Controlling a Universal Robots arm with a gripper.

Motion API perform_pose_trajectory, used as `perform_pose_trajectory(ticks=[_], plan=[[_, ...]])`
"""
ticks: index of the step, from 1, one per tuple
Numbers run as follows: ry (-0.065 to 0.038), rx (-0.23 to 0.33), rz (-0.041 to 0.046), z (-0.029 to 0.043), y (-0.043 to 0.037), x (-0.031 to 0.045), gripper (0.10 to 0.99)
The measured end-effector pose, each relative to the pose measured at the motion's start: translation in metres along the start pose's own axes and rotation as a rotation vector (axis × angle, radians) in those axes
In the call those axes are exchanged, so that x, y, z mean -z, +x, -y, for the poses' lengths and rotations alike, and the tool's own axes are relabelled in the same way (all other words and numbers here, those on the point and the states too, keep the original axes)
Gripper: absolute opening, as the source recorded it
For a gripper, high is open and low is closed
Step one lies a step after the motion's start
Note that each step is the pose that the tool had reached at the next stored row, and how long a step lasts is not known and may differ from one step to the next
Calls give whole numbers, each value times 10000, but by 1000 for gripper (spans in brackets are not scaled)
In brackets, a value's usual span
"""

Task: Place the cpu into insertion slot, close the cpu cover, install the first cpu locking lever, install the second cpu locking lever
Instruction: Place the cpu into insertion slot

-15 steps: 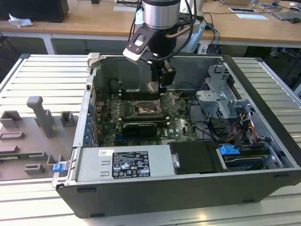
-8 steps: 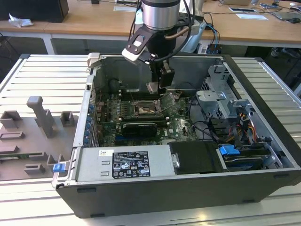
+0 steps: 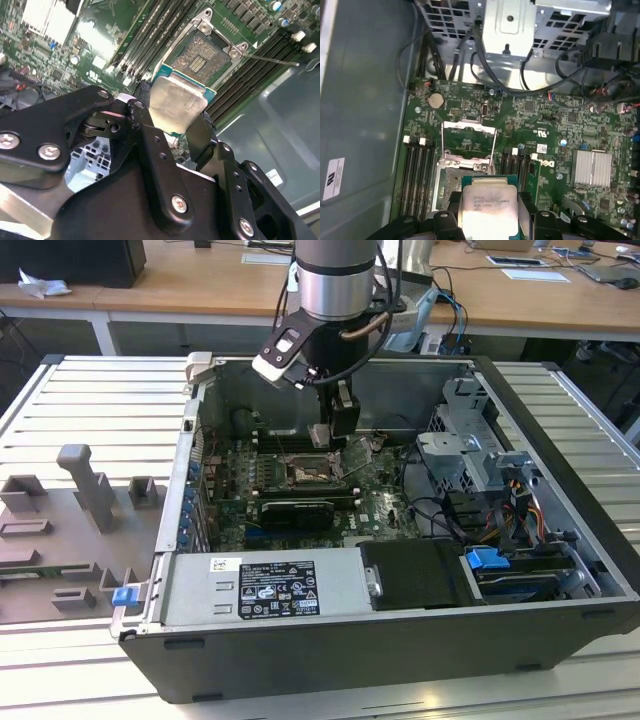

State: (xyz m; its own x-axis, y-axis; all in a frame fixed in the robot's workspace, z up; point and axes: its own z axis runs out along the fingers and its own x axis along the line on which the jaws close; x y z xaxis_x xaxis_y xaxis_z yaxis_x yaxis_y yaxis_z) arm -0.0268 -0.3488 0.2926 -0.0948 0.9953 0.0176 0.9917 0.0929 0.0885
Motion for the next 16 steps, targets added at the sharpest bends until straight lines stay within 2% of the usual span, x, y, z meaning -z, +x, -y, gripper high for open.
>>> perform_pose_trajectory(ticks=[2,7,13,16], plan=[[-4,-268,25,2,0,-21,533],[-29,-1674,149,13,-1,-121,533],[-30,-1745,155,100,20,-222,533],[-26,-1429,121,117,29,-283,533]])
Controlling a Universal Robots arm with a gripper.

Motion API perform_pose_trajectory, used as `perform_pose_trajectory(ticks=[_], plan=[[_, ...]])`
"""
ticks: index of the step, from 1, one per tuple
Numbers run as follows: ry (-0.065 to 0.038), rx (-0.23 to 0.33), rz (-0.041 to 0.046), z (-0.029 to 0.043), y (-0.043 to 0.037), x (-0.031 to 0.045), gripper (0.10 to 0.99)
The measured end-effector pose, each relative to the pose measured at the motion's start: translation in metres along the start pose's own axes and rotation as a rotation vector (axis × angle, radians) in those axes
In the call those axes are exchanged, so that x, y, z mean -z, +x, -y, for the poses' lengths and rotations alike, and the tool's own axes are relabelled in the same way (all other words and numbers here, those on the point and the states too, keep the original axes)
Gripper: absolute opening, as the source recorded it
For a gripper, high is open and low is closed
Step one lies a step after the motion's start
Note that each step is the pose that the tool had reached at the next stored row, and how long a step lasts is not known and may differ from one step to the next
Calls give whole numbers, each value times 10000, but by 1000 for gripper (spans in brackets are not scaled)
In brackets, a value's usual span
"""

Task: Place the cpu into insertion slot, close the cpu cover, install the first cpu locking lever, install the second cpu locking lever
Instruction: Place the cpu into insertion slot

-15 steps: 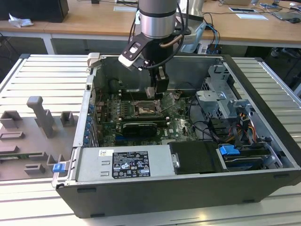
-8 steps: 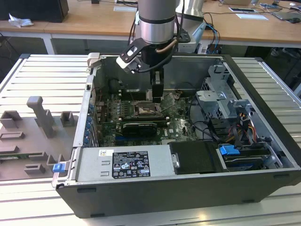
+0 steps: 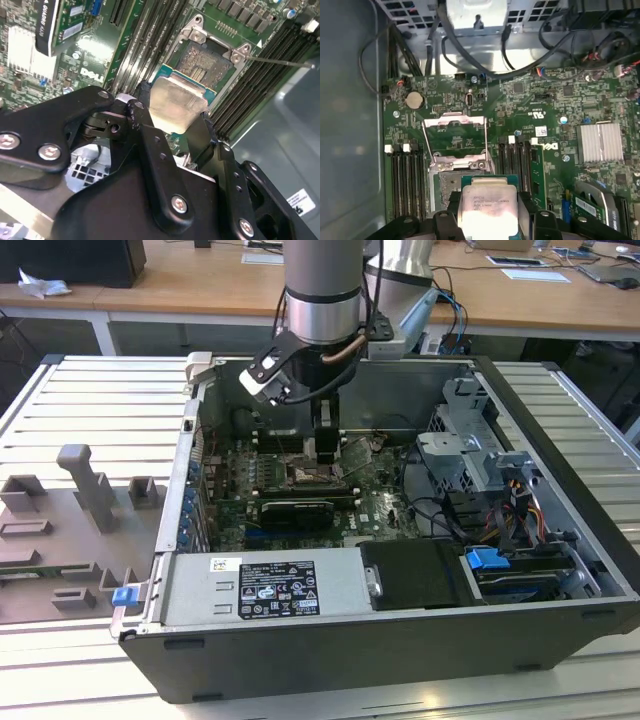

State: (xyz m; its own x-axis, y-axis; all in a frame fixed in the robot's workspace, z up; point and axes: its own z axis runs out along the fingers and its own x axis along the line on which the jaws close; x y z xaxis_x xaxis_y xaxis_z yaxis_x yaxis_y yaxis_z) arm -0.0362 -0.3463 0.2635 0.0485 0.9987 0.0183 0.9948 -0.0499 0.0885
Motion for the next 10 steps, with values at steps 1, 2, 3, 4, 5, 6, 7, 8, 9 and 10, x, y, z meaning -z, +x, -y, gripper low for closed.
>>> perform_pose_trajectory(ticks=[1,2,3,4,5,6,7,8,9,10], plan=[[6,202,-46,5,5,-22,533],[7,233,-64,8,22,-48,533],[6,235,-71,10,30,-69,533],[6,234,-72,12,35,-83,533],[7,235,-72,16,41,-117,533],[6,236,-74,23,43,-137,533],[6,247,-77,37,44,-156,533],[8,268,-82,47,46,-170,533],[8,292,-89,55,51,-186,533],[9,317,-94,60,68,-205,533]])
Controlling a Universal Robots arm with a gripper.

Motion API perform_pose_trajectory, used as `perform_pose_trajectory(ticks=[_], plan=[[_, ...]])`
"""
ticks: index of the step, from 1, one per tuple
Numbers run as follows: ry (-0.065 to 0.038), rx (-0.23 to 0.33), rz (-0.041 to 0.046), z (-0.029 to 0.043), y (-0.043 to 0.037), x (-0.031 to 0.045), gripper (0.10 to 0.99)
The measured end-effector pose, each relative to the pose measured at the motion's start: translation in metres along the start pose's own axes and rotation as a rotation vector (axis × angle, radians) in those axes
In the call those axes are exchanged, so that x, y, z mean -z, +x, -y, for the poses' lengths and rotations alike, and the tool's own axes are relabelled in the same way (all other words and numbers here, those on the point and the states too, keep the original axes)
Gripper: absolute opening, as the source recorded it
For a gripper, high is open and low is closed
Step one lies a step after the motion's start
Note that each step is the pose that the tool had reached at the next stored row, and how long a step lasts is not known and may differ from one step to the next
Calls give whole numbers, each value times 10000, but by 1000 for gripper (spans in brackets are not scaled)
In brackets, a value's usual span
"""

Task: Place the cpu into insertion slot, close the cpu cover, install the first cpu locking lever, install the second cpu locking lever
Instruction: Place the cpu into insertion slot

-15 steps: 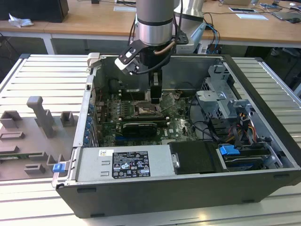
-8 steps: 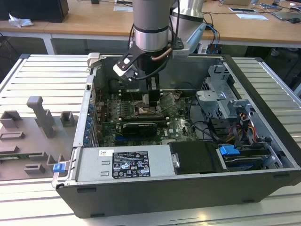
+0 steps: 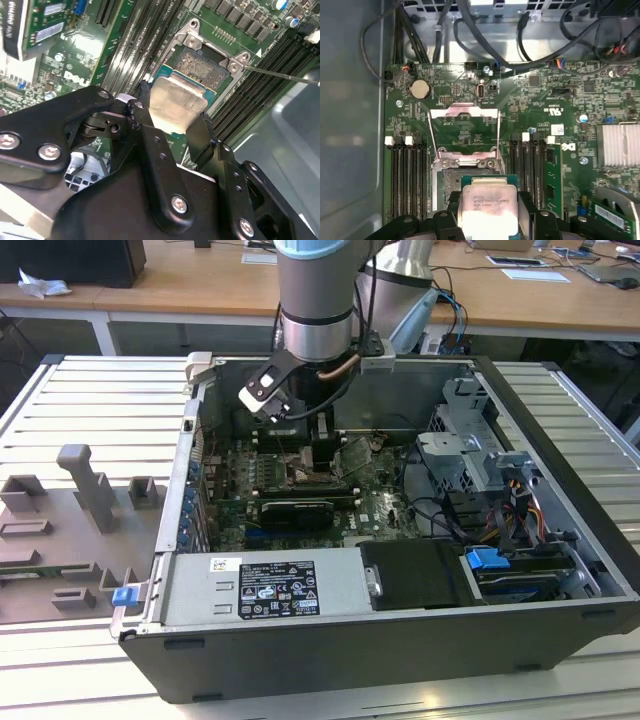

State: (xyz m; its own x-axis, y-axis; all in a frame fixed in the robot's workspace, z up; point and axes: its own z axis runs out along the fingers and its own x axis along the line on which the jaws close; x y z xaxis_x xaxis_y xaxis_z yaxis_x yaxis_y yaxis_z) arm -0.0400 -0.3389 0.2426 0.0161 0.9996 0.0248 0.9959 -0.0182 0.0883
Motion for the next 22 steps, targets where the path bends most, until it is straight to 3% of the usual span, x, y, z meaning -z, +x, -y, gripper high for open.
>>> perform_pose_trajectory(ticks=[10,16,22], plan=[[-1,36,-15,66,146,-184,533],[-1,19,-14,81,164,-300,533],[-5,-137,0,87,164,-351,533]])
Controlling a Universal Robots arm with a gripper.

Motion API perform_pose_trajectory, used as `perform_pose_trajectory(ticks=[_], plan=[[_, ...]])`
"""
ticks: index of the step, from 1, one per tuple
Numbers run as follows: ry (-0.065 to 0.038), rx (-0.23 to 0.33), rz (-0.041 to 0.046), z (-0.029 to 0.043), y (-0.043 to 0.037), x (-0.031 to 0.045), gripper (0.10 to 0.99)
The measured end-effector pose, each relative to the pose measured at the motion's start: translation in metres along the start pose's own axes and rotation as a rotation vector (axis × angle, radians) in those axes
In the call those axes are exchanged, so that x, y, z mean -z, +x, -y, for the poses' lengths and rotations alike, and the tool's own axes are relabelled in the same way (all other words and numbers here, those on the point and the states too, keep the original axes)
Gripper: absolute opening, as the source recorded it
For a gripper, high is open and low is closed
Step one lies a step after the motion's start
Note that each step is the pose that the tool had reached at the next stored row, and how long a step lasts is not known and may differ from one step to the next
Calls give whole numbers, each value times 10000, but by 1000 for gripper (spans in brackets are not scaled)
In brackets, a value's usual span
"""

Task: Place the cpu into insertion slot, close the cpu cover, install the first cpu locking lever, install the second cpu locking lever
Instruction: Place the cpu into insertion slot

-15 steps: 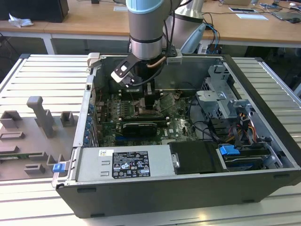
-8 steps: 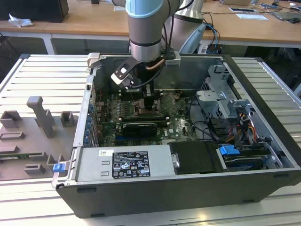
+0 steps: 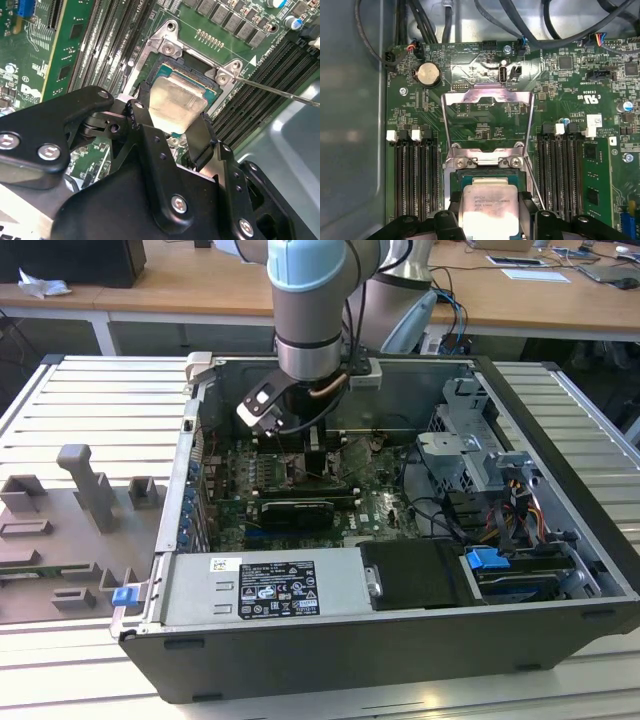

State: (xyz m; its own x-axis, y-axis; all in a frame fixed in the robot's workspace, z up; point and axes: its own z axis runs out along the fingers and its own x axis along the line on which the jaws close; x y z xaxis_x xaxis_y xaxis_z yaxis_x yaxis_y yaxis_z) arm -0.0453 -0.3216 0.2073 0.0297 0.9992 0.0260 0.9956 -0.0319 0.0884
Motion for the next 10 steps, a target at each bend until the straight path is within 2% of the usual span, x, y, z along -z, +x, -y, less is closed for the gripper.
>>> perform_pose_trajectory(ticks=[10], plan=[[1,-1,2,4,20,-62,533]])
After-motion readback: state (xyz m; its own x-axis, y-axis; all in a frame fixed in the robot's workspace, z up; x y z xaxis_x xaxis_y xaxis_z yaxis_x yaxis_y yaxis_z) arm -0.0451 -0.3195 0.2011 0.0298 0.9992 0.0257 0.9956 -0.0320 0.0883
